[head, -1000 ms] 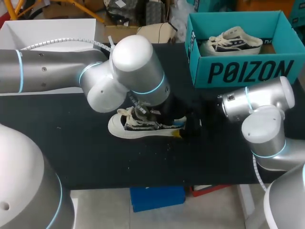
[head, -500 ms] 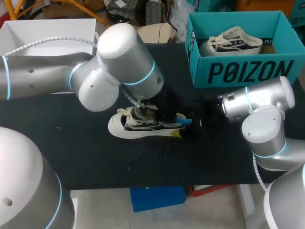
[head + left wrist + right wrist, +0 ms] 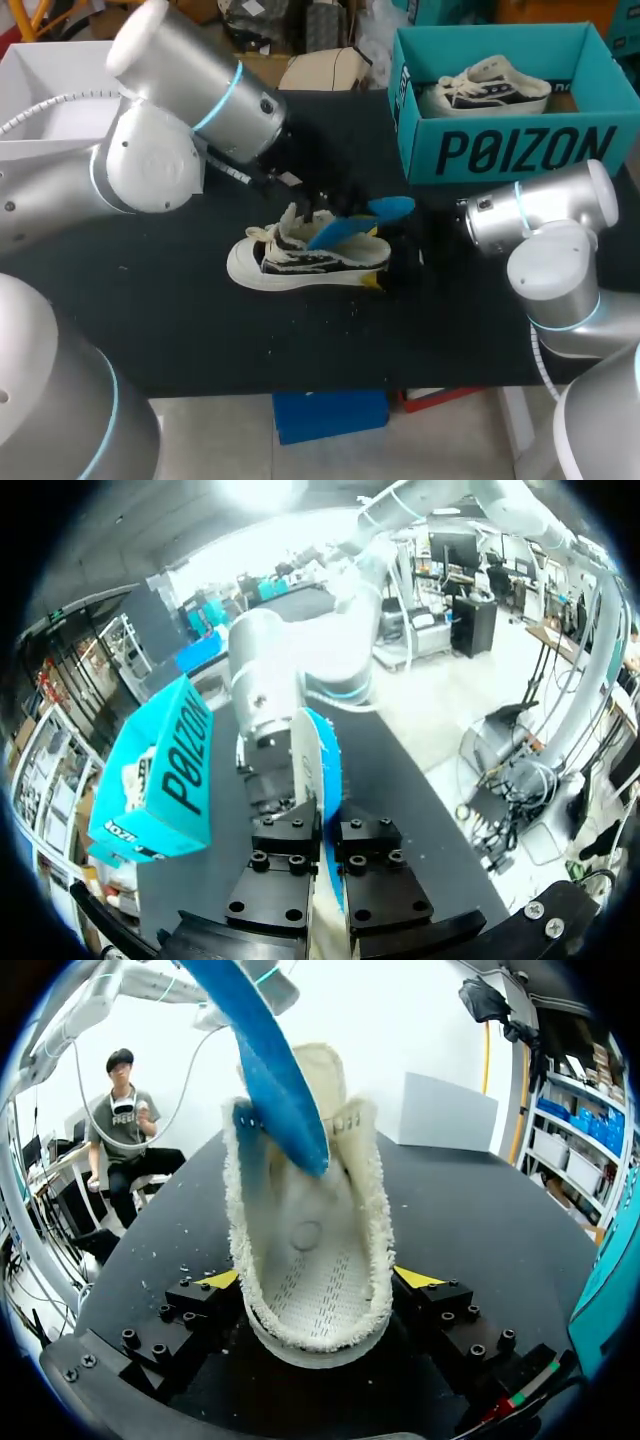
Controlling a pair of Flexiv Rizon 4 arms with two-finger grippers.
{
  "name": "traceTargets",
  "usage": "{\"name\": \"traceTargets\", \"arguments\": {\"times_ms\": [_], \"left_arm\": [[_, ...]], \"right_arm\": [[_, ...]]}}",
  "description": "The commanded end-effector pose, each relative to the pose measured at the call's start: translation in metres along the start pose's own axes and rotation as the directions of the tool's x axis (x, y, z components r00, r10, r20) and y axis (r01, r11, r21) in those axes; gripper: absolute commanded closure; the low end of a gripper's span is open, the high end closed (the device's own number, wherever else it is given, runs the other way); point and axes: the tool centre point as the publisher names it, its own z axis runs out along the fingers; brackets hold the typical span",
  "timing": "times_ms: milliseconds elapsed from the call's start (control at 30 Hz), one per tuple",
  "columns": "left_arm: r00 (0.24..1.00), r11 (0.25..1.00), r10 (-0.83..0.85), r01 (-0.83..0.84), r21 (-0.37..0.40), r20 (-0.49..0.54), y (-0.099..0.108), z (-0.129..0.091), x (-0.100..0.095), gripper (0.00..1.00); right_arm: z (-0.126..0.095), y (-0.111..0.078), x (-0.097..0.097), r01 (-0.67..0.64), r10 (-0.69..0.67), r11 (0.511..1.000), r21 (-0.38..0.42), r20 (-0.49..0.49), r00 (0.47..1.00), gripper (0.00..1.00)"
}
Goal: Take the shoe out of the shoebox, open the shoe tongue, remove and reinsert the insole, then place the shoe into the shoebox
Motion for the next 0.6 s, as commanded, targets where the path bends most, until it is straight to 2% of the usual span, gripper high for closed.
{"name": "traceTargets", "arguments": {"times_ms": [33,100,133,233,600], "left_arm": [[1.000,0.989,0.021,-0.017,0.149,-0.022,-0.028,-0.018,-0.004,1.00],[1.000,0.970,0.010,-0.003,0.244,-0.026,-0.043,-0.025,-0.008,1.00],[0.999,0.949,0.009,0.002,0.315,-0.033,-0.049,-0.029,-0.010,1.00],[0.998,0.861,-0.020,0.048,0.506,-0.060,-0.059,-0.047,-0.018,1.00],[0.998,0.861,-0.020,0.048,0.506,-0.060,-0.059,-0.047,-0.018,1.00]], "right_arm": [[0.001,-0.002,-0.002,-0.001,0.001,1.000,0.001,0.000,1.000,1.00],[0.001,-0.002,-0.002,-0.001,0.001,1.000,0.001,0.000,1.000,1.00],[0.001,-0.002,-0.002,-0.001,0.001,1.000,0.001,0.000,1.000,1.00],[0.001,-0.002,-0.002,-0.001,0.001,1.000,0.001,0.000,1.000,1.00],[0.001,-0.002,-0.002,-0.001,0.001,1.000,0.001,0.000,1.000,1.00]]}}
